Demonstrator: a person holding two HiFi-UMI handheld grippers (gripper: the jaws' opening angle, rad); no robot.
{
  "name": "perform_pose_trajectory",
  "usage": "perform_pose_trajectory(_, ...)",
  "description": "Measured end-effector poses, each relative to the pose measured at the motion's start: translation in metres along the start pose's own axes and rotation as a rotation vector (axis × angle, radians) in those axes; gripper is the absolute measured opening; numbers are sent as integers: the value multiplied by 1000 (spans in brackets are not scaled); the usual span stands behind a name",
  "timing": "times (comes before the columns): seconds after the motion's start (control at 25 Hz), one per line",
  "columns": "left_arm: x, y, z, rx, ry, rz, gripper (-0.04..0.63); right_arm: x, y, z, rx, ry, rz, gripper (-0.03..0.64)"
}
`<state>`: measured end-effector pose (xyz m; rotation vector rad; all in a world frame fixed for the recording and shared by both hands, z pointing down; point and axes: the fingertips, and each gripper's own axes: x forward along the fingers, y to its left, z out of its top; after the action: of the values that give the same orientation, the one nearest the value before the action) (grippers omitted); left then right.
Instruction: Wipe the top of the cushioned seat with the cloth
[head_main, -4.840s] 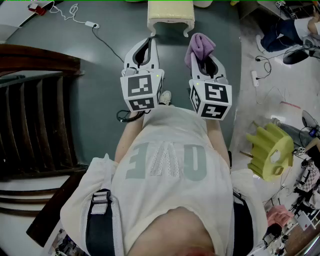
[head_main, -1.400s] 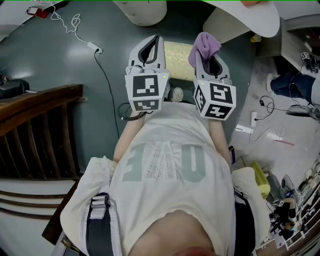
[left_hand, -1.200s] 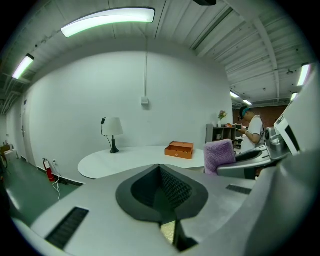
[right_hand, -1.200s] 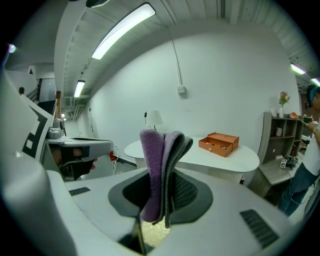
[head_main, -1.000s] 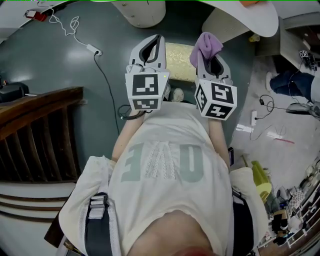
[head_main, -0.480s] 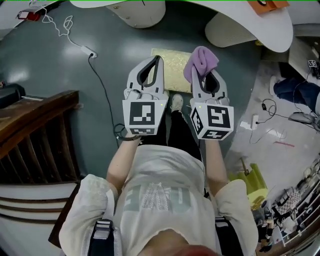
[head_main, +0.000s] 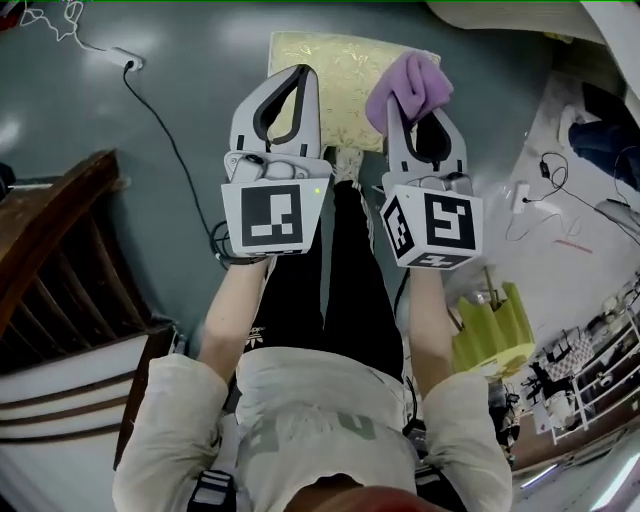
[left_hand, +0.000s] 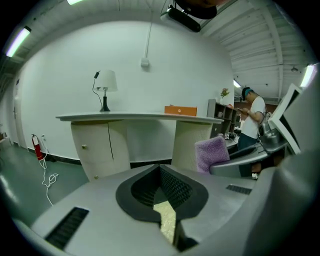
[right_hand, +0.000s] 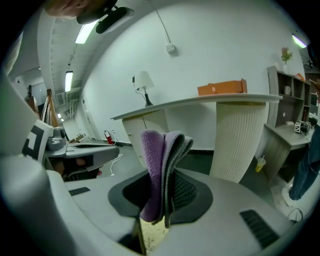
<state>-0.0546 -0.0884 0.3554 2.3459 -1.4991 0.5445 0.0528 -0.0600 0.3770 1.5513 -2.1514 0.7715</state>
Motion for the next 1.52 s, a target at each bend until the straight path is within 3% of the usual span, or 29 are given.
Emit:
perform_pose_trajectory(0.36,28,10,-72,-12,11,-9,-8,46,-16,-78,30,87,-16,91)
perform_pose_trajectory(0.76,35,14,-73,10,4,-7,-8,57,-11,-94,11,133,10,91)
perform_pose_trajectory(0.96,35,22,-73,12,-2,27,-8,86,6,-99,36,196,120,91)
perform_pose_trajectory(1.12,29,34,-88,0,56,52,-8,132,30,-117,107,302,226,91)
perform_pose_trajectory(1.36,16,66,-97,-20,71,105,-8,196,79,-119,217,401,327,91)
perform_pose_trajectory(1.52,6,83,-110,-51,81,146,-8,221,99,-129,229,465,354,91)
